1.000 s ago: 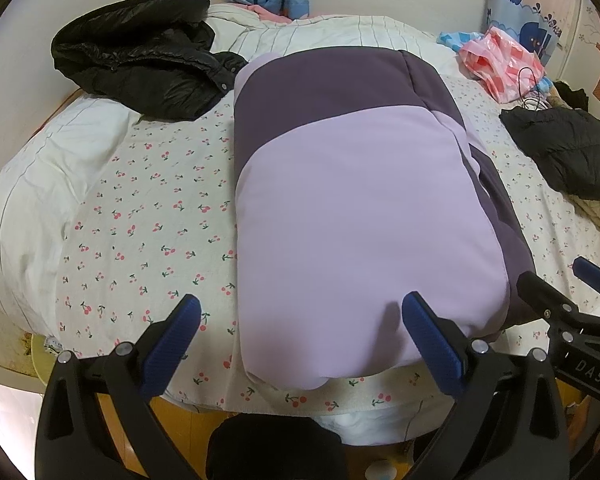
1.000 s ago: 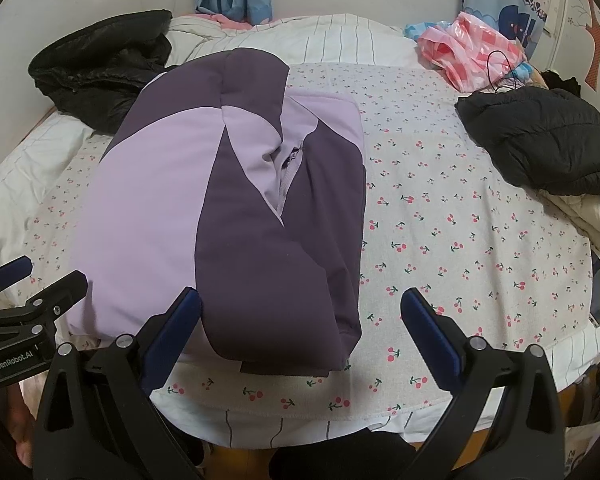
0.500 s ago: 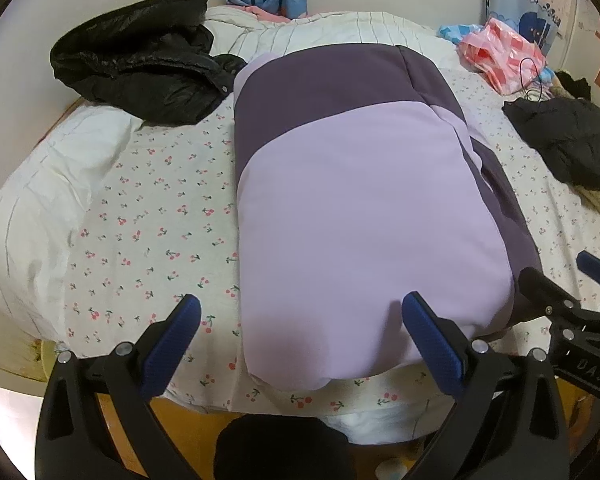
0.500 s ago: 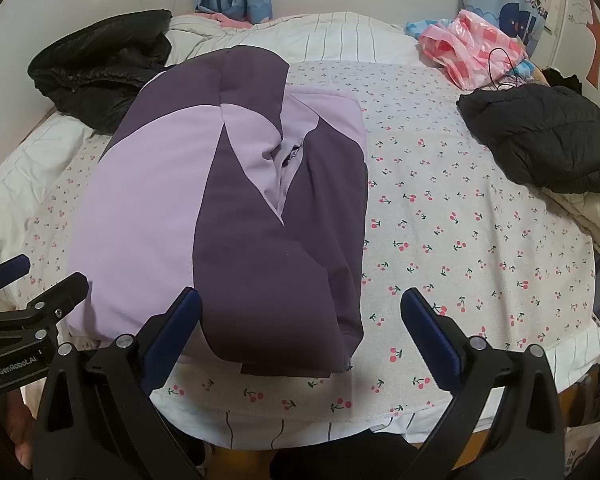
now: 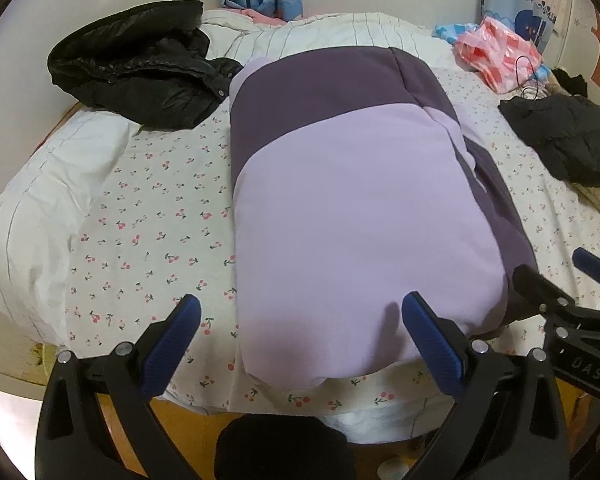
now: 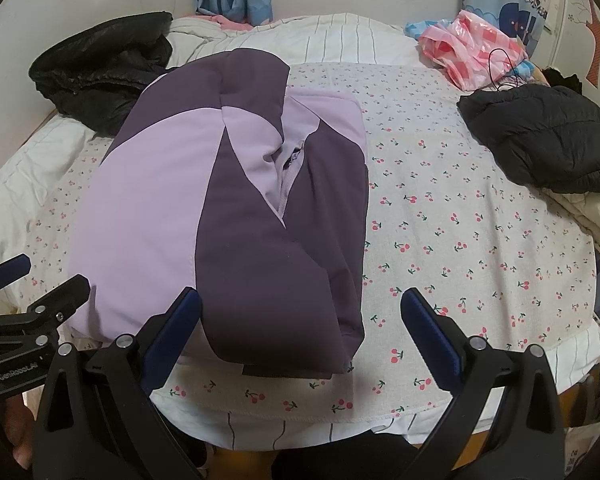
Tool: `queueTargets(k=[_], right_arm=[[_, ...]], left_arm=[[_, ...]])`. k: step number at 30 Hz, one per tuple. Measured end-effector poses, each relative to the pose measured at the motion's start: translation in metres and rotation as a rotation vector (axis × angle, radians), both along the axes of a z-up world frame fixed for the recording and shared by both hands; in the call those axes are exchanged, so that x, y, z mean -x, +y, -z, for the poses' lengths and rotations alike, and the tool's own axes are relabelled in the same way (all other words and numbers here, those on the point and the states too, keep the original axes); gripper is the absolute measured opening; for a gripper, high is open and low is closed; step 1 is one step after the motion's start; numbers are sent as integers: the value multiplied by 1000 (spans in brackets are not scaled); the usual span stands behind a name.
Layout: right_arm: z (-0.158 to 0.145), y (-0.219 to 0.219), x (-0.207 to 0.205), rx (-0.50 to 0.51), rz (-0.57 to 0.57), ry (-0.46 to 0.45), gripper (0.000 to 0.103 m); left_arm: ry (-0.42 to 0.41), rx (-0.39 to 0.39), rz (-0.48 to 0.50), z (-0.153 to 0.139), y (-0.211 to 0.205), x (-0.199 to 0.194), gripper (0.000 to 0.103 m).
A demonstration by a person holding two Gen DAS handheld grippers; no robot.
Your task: Fold large clothes
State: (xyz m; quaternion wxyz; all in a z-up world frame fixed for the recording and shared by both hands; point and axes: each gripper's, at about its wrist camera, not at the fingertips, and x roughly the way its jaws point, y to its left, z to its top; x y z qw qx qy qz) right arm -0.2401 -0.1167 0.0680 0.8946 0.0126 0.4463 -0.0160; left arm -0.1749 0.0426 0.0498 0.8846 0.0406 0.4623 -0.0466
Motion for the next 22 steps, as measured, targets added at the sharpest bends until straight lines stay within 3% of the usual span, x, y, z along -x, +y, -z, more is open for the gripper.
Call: queueTargets(k=[3, 10, 13, 16, 22], right_arm=[[-1, 1, 0, -1, 0, -3, 97], [-1, 2, -1, -3, 2, -8, 97], [-5, 4, 1, -9, 3, -18, 97], [-8, 5, 4, -12, 5, -30, 97], [-9, 6, 8, -17, 10, -39, 97]], left_arm=[[-5, -1, 15, -1, -3, 2, 97], [-62, 100, 17, -9, 6, 10, 97], [-77, 59, 5, -10, 5, 10, 97], [-27, 83, 1, -6, 7, 5, 97], [-40, 53, -1, -5, 4, 8, 97]])
